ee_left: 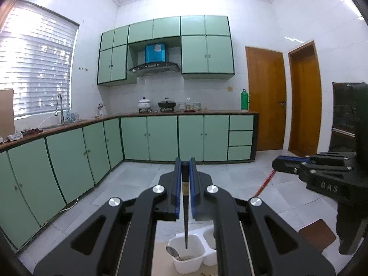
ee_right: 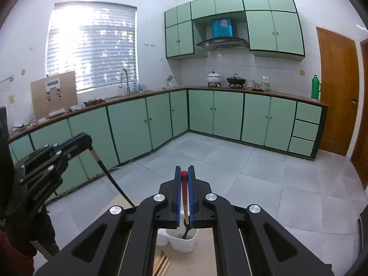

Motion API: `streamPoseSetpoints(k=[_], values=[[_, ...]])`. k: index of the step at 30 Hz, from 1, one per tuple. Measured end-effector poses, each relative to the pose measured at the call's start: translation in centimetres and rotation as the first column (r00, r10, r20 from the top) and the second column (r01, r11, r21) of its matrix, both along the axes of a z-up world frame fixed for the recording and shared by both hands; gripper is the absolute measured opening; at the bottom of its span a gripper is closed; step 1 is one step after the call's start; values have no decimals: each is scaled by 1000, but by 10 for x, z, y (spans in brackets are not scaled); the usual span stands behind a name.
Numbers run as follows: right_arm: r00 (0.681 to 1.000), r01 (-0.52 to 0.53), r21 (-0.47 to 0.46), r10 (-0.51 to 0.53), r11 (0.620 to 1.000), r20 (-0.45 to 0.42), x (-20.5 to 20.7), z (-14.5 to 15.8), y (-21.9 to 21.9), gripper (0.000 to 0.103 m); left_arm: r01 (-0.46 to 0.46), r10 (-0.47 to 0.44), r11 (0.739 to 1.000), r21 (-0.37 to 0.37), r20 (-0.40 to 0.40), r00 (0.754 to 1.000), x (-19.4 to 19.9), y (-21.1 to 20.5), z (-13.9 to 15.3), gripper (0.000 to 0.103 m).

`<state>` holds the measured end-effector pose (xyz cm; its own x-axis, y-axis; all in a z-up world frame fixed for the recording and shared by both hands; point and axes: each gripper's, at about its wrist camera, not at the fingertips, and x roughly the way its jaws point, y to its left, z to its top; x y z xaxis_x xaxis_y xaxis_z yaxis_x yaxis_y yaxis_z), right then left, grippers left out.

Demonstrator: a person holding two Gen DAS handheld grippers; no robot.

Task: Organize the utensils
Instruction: 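Lift both chopsticks and drop them into the white caddy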

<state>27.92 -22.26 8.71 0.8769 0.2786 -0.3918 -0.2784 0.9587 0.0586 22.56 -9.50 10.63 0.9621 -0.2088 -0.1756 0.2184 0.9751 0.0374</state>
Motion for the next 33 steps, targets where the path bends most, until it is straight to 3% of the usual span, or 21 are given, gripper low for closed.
streamPoseSetpoints(k=[9, 18, 21, 23, 25, 30, 33], values=[[992, -5, 1, 6, 1000, -128, 36, -51, 10, 6, 5, -7, 1000, -9, -175, 985, 45, -3, -57, 6], [975, -1, -26, -4, 1000, -221, 54, -77, 20, 7, 2, 3, 1000, 22, -250, 968, 48, 2, -83, 11], [978, 20, -22, -24, 1000, -208, 48, -77, 13, 22, -2, 6, 1000, 19, -244, 970, 45, 8, -79, 33], [980, 41, -10, -42, 999, -193, 41, -74, 5, 32, -3, 8, 1000, 21, -225, 974, 36, 13, -76, 40], [983, 62, -6, -62, 998, -173, 34, -70, -2, 51, -5, 11, 1000, 30, -213, 977, 24, 17, -74, 52], [988, 115, -12, -116, 993, -104, -5, -68, -15, 76, -21, 25, 1000, 21, -207, 978, -6, 28, -74, 67], [989, 126, -6, -126, 992, -81, -34, -74, -18, 84, -34, 34, 999, 4, -227, 973, -28, 36, -81, 76]])
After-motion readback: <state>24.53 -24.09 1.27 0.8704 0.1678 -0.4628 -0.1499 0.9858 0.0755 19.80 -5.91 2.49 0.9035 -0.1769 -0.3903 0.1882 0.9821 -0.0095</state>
